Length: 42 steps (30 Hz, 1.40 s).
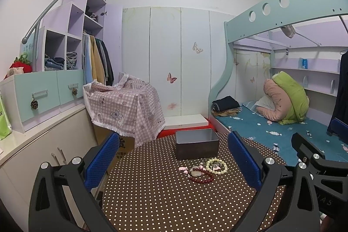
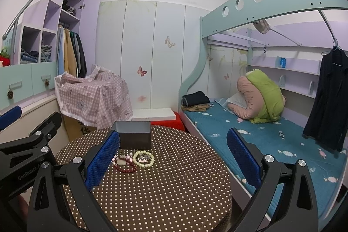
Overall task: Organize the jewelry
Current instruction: 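Move both tools toward the jewelry beside the dark tin box, then grasp the red bead bracelet with the left tool while the right tool approaches the yellow bracelet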
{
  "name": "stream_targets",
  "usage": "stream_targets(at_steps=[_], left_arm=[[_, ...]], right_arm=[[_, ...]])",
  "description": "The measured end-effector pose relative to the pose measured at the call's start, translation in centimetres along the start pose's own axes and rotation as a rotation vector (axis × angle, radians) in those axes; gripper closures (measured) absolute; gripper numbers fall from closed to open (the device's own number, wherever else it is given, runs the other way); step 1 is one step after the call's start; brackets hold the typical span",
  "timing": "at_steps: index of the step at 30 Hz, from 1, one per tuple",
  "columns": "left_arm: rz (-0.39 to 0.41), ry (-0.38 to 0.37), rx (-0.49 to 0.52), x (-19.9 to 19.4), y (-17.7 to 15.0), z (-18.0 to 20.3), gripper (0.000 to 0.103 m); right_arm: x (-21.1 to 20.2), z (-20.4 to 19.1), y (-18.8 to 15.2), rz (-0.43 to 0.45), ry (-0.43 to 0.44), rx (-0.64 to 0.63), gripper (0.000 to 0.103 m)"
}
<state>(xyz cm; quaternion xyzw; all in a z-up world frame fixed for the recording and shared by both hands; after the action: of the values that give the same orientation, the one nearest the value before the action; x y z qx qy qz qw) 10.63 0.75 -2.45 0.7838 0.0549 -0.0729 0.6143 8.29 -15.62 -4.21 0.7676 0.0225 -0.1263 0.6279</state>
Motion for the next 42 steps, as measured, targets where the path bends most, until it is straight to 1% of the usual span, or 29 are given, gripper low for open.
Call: stream_targets(at_steps=[8, 14, 25, 30, 32, 34, 35, 37, 40, 42], left_arm=[[-0.016, -0.003, -0.002, 0.5, 0.2, -0.4, 0.007], [-0.023, 0.005, 0.005, 1.8, 1.3, -1.2, 0.007], [-0.052, 0.001, 0.002, 3.8, 2.0, -1.9, 0.007], [-0.072, 0.001, -0.003, 5.5, 1.9, -2.3, 0.007], [-0.083, -0.007, 0.012, 6.6, 1.4, -2.5, 0.007], [-0.116, 0.008, 0.026, 7.8, 0.6, -3.0, 0.007], [-0.155, 0.021, 0.035, 8.9, -0.4, -3.7, 0.007], [-0.219, 0.015, 0.037, 10.7, -2.2, -4.5, 0.007], [-0.323, 0.007, 0.011, 13.2, -5.4, -5.9, 0.007], [-0.379, 0.003, -0.002, 14.6, -7.2, -6.5, 0.007]], right_arm=[[1.0, -0.6, 0.8, -0.017, 0.000, 0.000, 0.007], [2.0, -1.0, 1.5, -0.030, 0.004, -0.001, 0.007], [4.0, -2.4, 2.3, -0.050, 0.004, -0.024, 0.007], [5.5, -2.8, 2.6, -0.068, 0.004, -0.034, 0.007], [6.4, -2.9, 2.5, -0.078, -0.003, -0.044, 0.007], [7.5, -2.6, 2.2, -0.097, -0.018, -0.052, 0.007], [8.1, -2.4, 2.0, -0.109, -0.027, -0.050, 0.007], [9.4, -1.9, 1.6, -0.134, -0.040, -0.048, 0.007], [11.5, -1.2, 0.4, -0.176, -0.062, -0.054, 0.007], [13.0, -0.9, -0.6, -0.209, -0.074, -0.058, 0.007]])
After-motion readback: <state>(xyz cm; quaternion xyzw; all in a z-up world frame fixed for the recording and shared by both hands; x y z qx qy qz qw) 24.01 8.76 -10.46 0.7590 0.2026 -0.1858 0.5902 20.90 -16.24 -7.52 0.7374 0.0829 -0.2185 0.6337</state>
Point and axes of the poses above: each gripper's, at about its wrist camera, not at the fingertips, and x roughly the way its jaws point, z to its right, y to its top, the point moved 9 cm from there along x, roughly the way its jaws point, and after that the axes turned 11 degrees about x, right-handed, at the moved point
